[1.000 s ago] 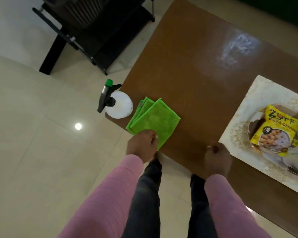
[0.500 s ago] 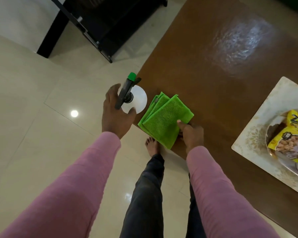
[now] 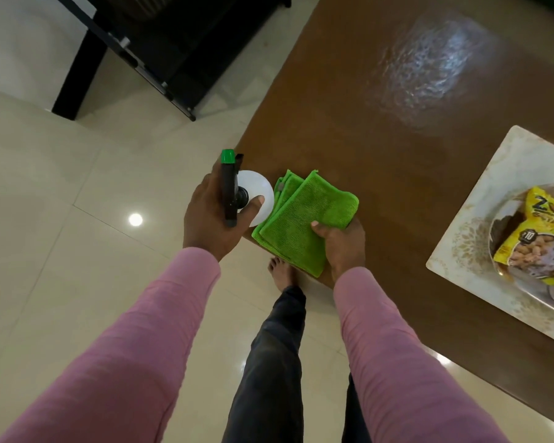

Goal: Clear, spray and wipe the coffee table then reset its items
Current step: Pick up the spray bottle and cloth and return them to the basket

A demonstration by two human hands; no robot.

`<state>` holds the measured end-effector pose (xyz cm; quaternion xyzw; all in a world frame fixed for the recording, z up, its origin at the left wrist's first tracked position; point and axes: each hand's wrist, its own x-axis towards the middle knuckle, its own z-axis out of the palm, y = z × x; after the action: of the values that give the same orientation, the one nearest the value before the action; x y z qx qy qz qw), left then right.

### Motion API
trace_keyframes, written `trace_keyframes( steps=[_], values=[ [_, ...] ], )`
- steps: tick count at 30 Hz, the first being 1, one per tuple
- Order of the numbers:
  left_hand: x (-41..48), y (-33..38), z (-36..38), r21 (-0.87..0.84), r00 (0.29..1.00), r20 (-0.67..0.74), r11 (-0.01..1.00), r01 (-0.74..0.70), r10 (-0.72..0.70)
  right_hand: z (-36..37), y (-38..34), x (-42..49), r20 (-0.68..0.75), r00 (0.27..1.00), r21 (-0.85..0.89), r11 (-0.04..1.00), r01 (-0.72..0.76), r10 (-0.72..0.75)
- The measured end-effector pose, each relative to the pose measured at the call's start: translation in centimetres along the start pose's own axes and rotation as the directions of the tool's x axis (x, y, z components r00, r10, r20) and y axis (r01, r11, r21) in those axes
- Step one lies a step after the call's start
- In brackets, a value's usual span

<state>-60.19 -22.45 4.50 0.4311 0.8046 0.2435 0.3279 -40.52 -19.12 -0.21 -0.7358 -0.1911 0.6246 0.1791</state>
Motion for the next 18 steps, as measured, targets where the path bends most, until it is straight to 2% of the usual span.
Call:
trace_keyframes(
  steps=[2, 5, 12, 18],
  values=[
    [-0.2, 0.4, 0.1, 0.024, 1.000, -0.005, 1.000, 0.013, -0.013, -0.4, -0.3, 0.2, -0.040, 0.999, -0.051, 0.999, 0.003, -0.005],
    [-0.6, 0.7, 0.3, -0.053, 0.996, -0.008, 0.994, 0.091, -0.091, -1.5, -0.9, 0.0, -0.059, 0.998, -0.092, 0.996, -0.006, 0.001],
    [-3.0, 2.9, 0.2, -0.033, 0.983, 0.034, 0.983, 0.181, -0.180, -5.3, -2.1, -2.9, -0.012, 1.000, -0.070, 0.997, 0.017, -0.018],
    [-6.5, 6.9, -0.8, -0.053, 0.966, 0.029, 0.964, 0.260, -0.259, -9.9, -4.1, -6.4, 0.010, 0.995, -0.154, 0.983, 0.103, -0.103]
  ],
)
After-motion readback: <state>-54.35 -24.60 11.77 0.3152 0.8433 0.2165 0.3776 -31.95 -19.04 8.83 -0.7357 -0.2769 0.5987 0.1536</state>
